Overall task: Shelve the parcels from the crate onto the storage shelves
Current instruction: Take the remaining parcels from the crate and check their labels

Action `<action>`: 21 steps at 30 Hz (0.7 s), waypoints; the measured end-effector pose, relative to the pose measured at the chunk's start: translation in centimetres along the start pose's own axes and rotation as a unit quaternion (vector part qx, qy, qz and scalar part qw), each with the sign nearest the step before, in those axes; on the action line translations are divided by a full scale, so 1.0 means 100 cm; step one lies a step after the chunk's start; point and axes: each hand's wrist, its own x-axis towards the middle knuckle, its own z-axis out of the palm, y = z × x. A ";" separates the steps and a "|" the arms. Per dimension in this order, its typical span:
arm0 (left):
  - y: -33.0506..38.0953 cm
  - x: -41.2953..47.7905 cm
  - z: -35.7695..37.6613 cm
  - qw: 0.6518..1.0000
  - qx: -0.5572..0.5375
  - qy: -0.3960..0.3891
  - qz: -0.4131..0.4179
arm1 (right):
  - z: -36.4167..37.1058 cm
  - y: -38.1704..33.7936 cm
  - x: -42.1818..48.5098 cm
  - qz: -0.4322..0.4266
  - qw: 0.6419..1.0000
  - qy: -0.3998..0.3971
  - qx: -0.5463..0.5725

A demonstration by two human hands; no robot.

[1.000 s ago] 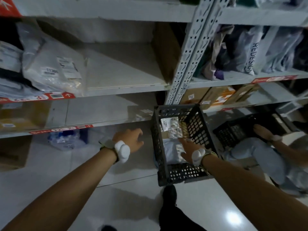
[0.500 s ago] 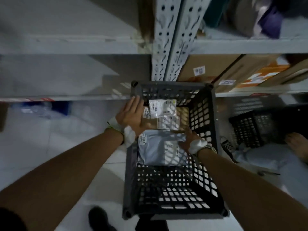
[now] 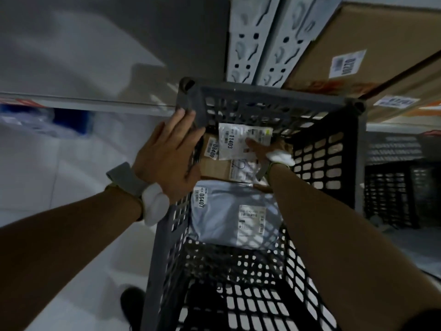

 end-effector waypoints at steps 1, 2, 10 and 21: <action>0.000 0.000 0.000 1.000 -0.005 -0.004 -0.006 | 0.001 -0.003 0.001 -0.005 1.000 -0.006 -0.005; 0.001 0.001 0.000 1.000 -0.010 -0.009 -0.012 | 0.002 -0.004 0.005 -0.024 1.000 -0.006 -0.006; 0.004 0.002 -0.004 1.000 -0.026 -0.010 -0.015 | 0.011 0.039 -0.002 -0.024 0.999 -0.008 0.035; 0.009 0.002 -0.005 0.999 -0.041 0.014 -0.012 | 0.013 0.060 0.027 0.053 0.987 -0.124 0.083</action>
